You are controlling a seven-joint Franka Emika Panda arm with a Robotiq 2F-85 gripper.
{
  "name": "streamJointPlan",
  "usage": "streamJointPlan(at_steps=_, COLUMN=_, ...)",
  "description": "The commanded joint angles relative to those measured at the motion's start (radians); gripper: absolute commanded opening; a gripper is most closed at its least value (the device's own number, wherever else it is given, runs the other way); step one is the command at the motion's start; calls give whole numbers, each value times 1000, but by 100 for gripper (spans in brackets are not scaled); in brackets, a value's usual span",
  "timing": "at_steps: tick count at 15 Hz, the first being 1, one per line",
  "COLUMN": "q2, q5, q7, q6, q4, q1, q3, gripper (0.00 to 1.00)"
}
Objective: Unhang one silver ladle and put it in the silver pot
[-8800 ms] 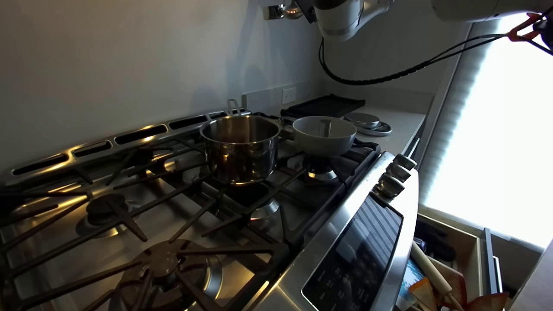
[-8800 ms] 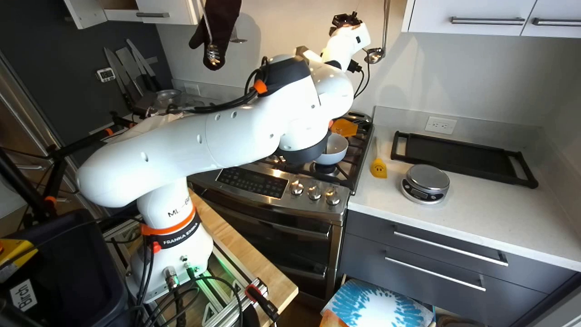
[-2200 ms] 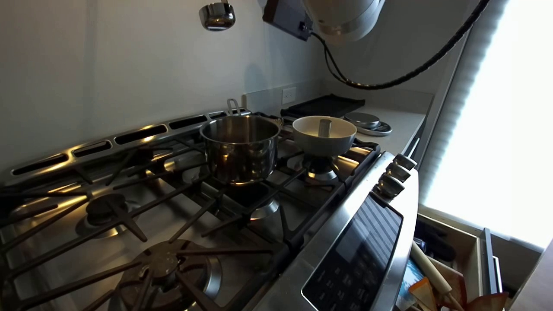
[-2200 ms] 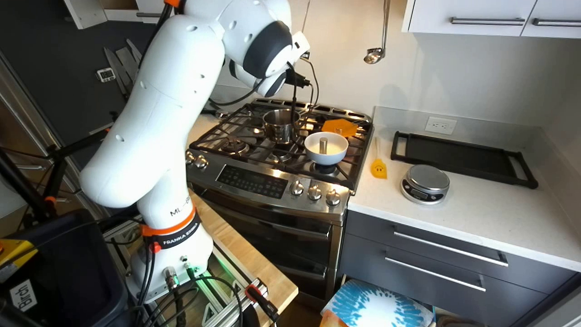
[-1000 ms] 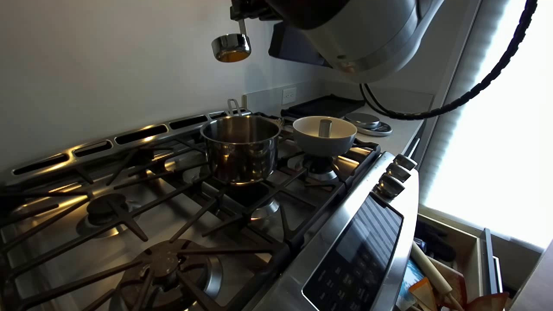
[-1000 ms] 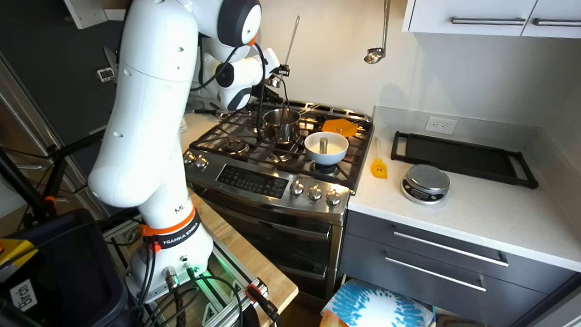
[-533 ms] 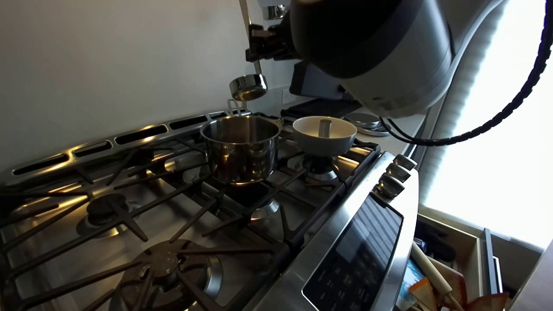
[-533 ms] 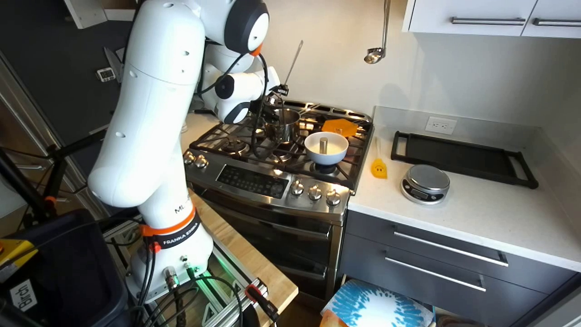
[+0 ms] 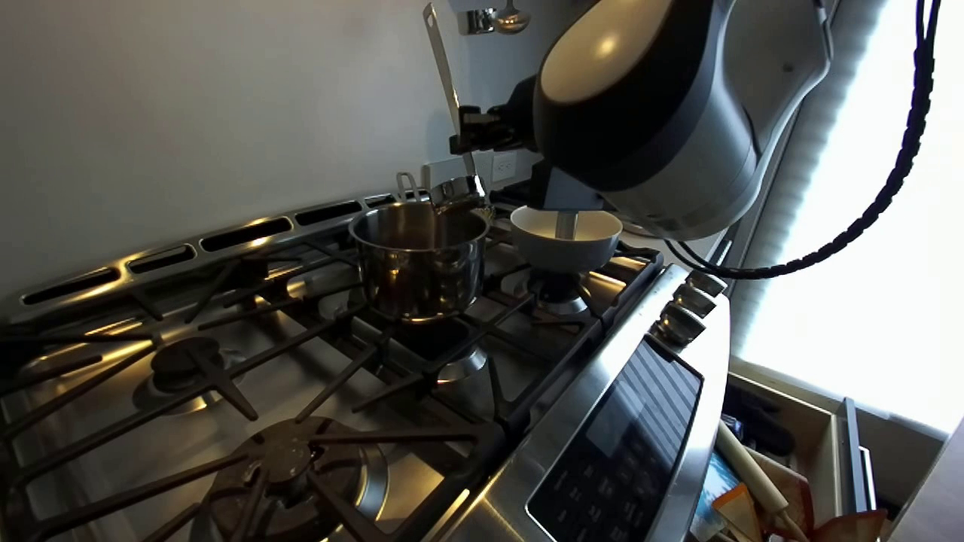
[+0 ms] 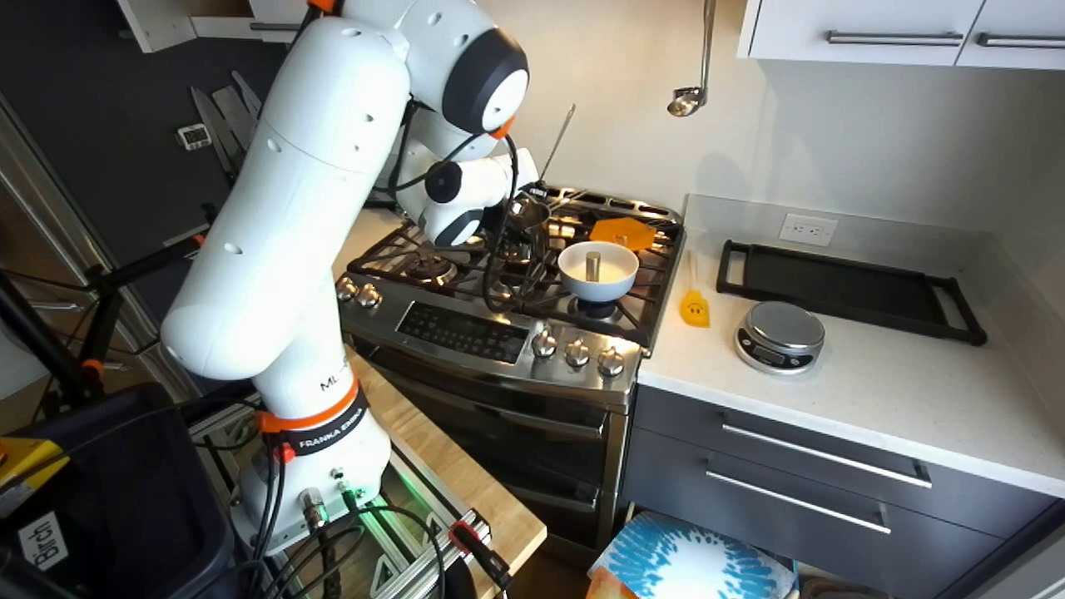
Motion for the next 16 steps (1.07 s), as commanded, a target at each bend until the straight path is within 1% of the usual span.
streamJointPlan(at_steps=1, q2=-148, q5=-98, q7=-102, q6=-46, q4=117, q1=0, q3=-12, gripper=1)
streamJointPlan(at_steps=3, q2=-206, q5=-119, q7=-128, q6=-84, q4=162, q1=0, q3=0, gripper=1)
streamJointPlan(at_steps=5, q2=-270, q5=-135, q7=-119, q6=-114, q4=197, q1=1, q3=19, gripper=1)
streamJointPlan(at_steps=9, q2=-359, q5=-155, q7=-129, q6=-177, q4=247, q1=5, q3=51, gripper=1)
streamJointPlan(at_steps=12, q2=-380, q5=-128, q7=-118, q6=-229, q4=253, q1=9, q3=64, gripper=1)
streamJointPlan(at_steps=16, q2=-399, q5=-108, q7=-83, q6=-268, q4=245, q1=9, q3=73, gripper=1)
